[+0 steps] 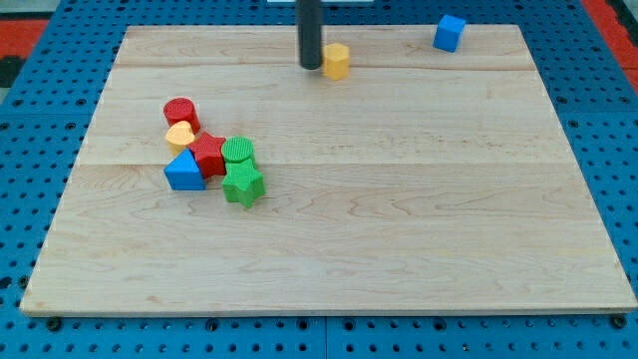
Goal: Slide the red circle to the center left
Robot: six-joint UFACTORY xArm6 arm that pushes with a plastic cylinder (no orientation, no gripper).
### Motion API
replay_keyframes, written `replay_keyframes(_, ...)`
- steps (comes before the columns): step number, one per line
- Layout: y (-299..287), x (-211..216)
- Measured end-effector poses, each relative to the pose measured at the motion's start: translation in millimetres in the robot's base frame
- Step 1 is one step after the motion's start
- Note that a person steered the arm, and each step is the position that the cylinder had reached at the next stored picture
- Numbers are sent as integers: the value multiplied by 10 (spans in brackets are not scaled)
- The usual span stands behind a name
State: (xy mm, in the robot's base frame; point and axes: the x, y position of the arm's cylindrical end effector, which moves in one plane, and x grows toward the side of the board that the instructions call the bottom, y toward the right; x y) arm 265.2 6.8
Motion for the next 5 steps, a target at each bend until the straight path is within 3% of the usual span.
replay_keyframes(2,646,-19)
replay_keyframes(3,462,161)
replay_keyframes(5,1132,637)
